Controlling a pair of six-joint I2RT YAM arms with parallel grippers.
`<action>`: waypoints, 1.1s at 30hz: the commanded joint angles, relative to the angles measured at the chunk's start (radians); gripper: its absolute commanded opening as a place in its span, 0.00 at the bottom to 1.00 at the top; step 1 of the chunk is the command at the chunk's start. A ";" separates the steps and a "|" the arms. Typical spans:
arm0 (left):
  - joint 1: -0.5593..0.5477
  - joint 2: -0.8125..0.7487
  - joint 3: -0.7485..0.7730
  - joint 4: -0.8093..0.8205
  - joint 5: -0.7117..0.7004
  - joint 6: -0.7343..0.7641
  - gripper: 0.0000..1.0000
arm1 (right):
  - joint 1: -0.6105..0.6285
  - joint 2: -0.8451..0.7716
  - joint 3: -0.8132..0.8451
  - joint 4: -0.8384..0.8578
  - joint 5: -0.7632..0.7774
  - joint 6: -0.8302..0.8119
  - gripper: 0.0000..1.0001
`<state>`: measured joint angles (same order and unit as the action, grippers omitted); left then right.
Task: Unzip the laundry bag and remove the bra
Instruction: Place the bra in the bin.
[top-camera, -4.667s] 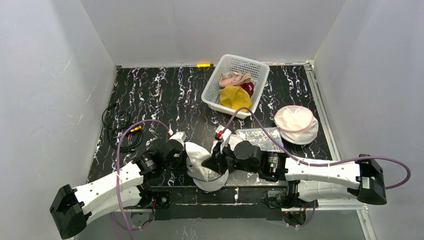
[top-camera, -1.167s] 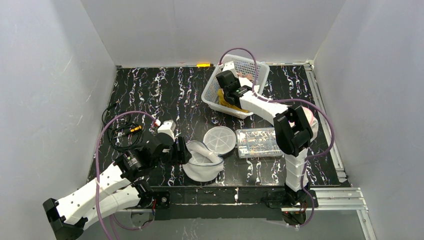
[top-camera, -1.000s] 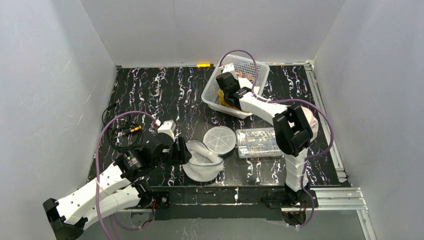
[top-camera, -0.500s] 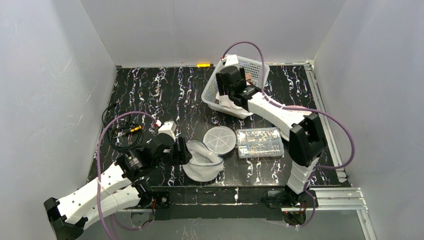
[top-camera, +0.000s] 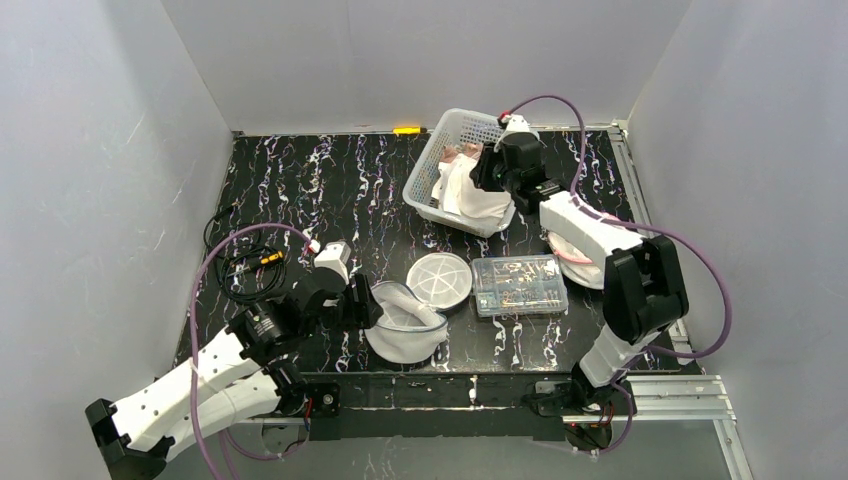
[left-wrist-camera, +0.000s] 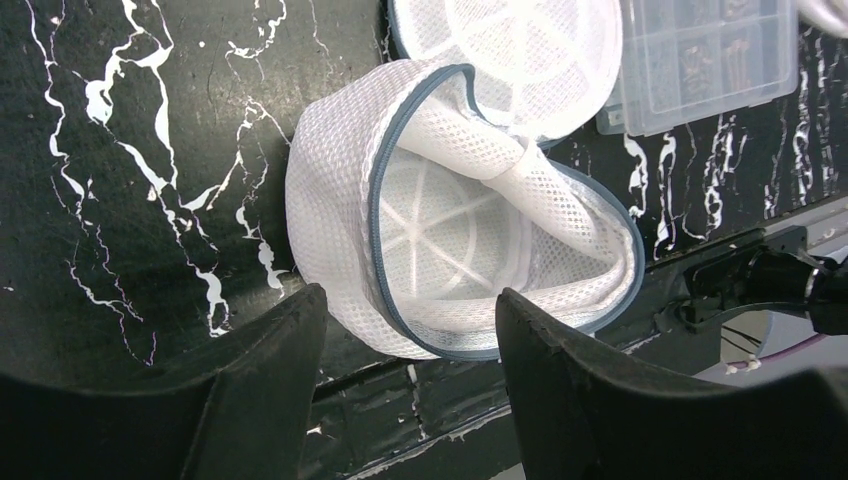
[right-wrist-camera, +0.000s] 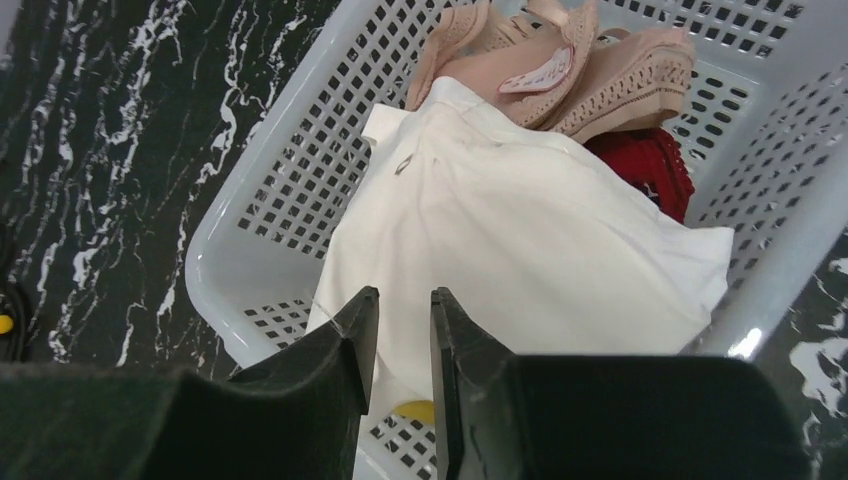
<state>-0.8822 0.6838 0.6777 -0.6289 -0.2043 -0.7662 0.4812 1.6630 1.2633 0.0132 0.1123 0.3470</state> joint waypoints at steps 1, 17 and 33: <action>0.000 -0.046 -0.025 0.024 -0.036 0.002 0.60 | -0.047 0.057 -0.012 0.193 -0.286 0.129 0.34; -0.001 -0.110 -0.060 -0.021 -0.113 -0.048 0.59 | -0.050 0.204 0.015 0.195 -0.296 0.176 0.36; -0.001 0.106 0.154 -0.190 -0.157 -0.035 0.61 | 0.127 -0.247 -0.017 -0.130 -0.104 0.022 0.68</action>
<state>-0.8822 0.7410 0.7677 -0.7570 -0.3477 -0.8040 0.4980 1.5429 1.2545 0.0193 -0.0982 0.4686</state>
